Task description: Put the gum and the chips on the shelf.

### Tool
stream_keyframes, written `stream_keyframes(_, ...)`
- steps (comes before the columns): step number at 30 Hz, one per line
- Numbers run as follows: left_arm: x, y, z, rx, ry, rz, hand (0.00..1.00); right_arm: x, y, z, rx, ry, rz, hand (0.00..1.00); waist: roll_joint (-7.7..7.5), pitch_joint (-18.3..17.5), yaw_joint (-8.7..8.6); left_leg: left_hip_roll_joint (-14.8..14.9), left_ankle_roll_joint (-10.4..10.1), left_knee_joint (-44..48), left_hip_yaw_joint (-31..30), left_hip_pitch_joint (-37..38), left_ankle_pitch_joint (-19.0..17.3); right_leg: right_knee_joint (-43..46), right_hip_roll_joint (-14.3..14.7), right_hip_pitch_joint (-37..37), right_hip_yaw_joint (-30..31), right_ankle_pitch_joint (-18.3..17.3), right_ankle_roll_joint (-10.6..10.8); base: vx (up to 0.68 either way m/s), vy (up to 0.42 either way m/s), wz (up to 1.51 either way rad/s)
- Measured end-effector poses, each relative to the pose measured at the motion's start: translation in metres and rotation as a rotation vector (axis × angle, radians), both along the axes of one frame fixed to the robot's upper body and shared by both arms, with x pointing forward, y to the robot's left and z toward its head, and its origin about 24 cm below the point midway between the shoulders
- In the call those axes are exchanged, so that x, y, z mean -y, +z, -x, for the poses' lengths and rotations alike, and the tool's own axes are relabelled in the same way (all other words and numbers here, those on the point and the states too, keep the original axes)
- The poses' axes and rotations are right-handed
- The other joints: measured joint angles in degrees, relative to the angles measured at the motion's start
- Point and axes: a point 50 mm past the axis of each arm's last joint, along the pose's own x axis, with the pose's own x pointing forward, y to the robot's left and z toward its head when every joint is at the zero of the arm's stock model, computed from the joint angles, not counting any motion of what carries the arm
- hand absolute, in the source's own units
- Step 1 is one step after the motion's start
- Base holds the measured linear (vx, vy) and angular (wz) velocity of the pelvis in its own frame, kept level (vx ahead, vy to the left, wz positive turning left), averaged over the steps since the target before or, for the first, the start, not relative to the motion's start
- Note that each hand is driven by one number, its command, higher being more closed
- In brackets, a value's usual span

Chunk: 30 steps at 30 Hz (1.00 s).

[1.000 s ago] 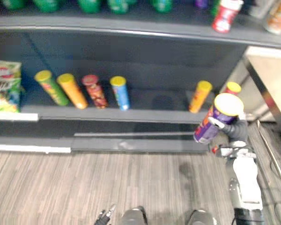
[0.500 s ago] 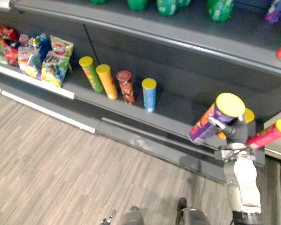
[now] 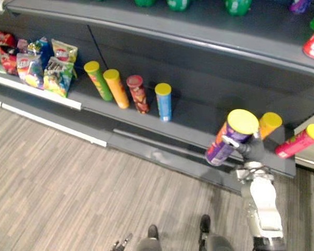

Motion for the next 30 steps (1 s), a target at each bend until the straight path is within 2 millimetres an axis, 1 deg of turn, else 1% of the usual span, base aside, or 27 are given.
stream_keyframes(3,0.002,0.005,-0.019,0.049,-0.043,-0.022,0.00,-0.005,0.006,-0.015,0.011,-0.011,0.003,1.00,0.44,0.28,0.52,-0.81,0.34,-0.03,-0.29,-2.58,1.06,0.10,-0.83,-2.68,-0.05,1.06,0.04,-0.08,0.016,0.07)
stream_keyframes(4,0.005,0.009,-0.032,0.091,-0.073,-0.030,0.00,-0.006,0.013,-0.025,0.027,-0.031,0.024,1.00,1.20,1.29,0.87,-1.35,0.56,0.00,-0.69,-3.44,1.57,0.08,-1.35,-3.27,-0.30,1.56,0.20,-0.07,0.023,0.14)
stream_keyframes(5,0.006,0.011,-0.037,0.111,-0.083,-0.032,0.00,-0.007,0.016,-0.028,0.035,-0.040,0.030,1.00,1.53,1.84,0.89,-1.60,0.80,0.00,-1.01,-3.47,1.80,0.12,-1.59,-3.25,-0.38,1.66,0.31,-0.09,0.033,0.25)
stream_keyframes(7,0.019,0.019,-0.056,0.188,-0.118,-0.027,0.00,-0.010,0.031,-0.043,0.069,-0.073,0.043,1.00,2.80,3.34,0.95,-2.57,1.36,0.15,-2.06,-5.20,2.31,0.35,-2.64,-4.06,-1.18,2.08,0.67,-0.09,0.047,0.26)
stream_keyframes(9,0.030,0.024,-0.067,0.234,-0.140,-0.017,0.00,-0.013,0.042,-0.052,0.089,-0.089,0.042,1.00,3.02,4.77,1.23,-3.00,1.41,0.17,-2.25,-6.20,2.66,0.37,-3.08,-4.85,-1.24,2.52,0.79,-0.06,0.044,0.14)
stream_keyframes(11,0.031,0.033,-0.080,0.294,-0.142,-0.027,0.00,-0.009,0.054,-0.064,0.108,-0.160,0.047,1.00,3.56,7.46,1.61,-3.37,1.63,0.31,-3.77,-7.10,3.36,0.40,-3.53,-5.15,-2.67,2.62,0.88,-0.05,0.025,0.31)
stream_keyframes(12,0.032,0.034,-0.083,0.305,-0.151,-0.028,0.00,-0.007,0.056,-0.067,0.105,-0.176,0.040,1.00,3.71,7.78,1.78,-3.47,1.56,0.25,-4.13,-7.58,3.58,0.51,-3.61,-5.59,-2.94,2.63,0.87,-0.02,0.023,0.32)
stream_keyframes(13,0.036,0.037,-0.087,0.324,-0.168,-0.025,0.00,-0.001,0.062,-0.073,0.105,-0.225,0.039,1.00,4.03,8.34,2.42,-3.67,1.75,0.06,-4.66,-8.79,4.21,1.04,-3.85,-6.83,-3.38,2.63,0.87,-0.02,0.019,0.22)
stream_keyframes(14,0.037,0.039,-0.089,0.337,-0.175,-0.024,0.00,0.003,0.066,-0.076,0.111,-0.251,0.046,1.00,4.32,8.95,2.50,-3.75,1.94,0.08,-5.01,-9.25,4.57,1.20,-3.98,-7.09,-3.73,2.63,0.87,0.00,0.023,0.29)
stream_keyframes(15,0.041,0.042,-0.095,0.357,-0.189,-0.021,0.00,0.011,0.075,-0.081,0.122,-0.292,0.049,1.00,4.95,10.21,2.62,-4.04,1.95,-0.07,-5.81,-9.81,5.16,1.33,-4.28,-7.39,-4.42,2.64,0.87,-0.01,0.026,0.32)
stream_keyframes(16,0.043,0.044,-0.098,0.370,-0.180,-0.008,0.00,0.019,0.083,-0.085,0.128,-0.335,0.043,1.00,5.38,10.59,2.90,-4.22,1.94,-0.09,-6.45,-11.00,5.51,1.45,-4.50,-8.24,-5.05,2.66,0.87,0.00,0.026,0.30)
stream_keyframes(17,0.043,0.045,-0.099,0.379,-0.177,-0.007,0.00,0.022,0.087,-0.087,0.133,-0.350,0.040,1.00,5.44,10.75,3.01,-4.28,1.90,-0.12,-6.64,-11.52,5.65,1.52,-4.57,-8.70,-5.27,2.72,0.79,0.02,0.026,0.21)
stream_keyframes(18,0.044,0.048,-0.102,0.395,-0.179,-0.005,0.00,0.029,0.096,-0.090,0.146,-0.395,0.039,1.00,5.79,11.57,3.51,-4.29,2.03,-0.34,-6.94,-11.94,5.92,1.51,-4.60,-9.01,-5.70,2.75,0.75,0.03,0.016,0.14)
stream_keyframes(20,0.047,0.049,-0.104,0.404,-0.187,-0.002,0.00,0.037,0.104,-0.095,0.151,-0.447,0.047,1.00,6.05,11.72,3.94,-4.39,1.96,-0.56,-7.26,-12.56,6.22,1.51,-4.69,-9.60,-5.97,2.75,0.75,0.04,0.012,0.09)
stream_keyframes(21,0.047,0.050,-0.104,0.408,-0.187,-0.001,0.00,0.039,0.107,-0.097,0.152,-0.459,0.042,1.00,6.08,11.73,4.03,-4.42,1.87,-0.67,-7.30,-12.84,6.38,1.51,-4.73,-9.85,-6.00,2.76,0.75,0.04,0.009,0.09)
stream_keyframes(23,0.049,0.051,-0.106,0.427,-0.165,0.011,0.00,0.045,0.120,-0.102,0.170,-0.502,0.026,1.00,6.63,12.00,4.17,-4.61,1.76,-0.96,-7.71,-13.53,6.76,1.51,-4.93,-10.49,-6.34,2.76,0.74,0.04,0.009,0.09)
stream_keyframes(26,0.050,0.052,-0.108,0.432,-0.153,0.006,0.00,0.048,0.134,-0.106,0.192,-0.530,0.013,1.00,7.51,12.42,4.23,-4.73,1.83,-1.02,-7.94,-13.99,6.84,1.51,-5.04,-10.83,-6.56,2.77,0.74,0.03,0.009,0.05)
stream_keyframes(30,0.051,0.054,-0.111,0.445,-0.154,0.002,0.00,0.051,0.147,-0.112,0.197,-0.561,0.009,1.00,7.91,12.61,4.45,-4.71,1.75,-1.18,-8.23,-14.86,7.15,1.51,-5.01,-11.57,-6.79,2.83,0.66,0.01,0.001,0.02)
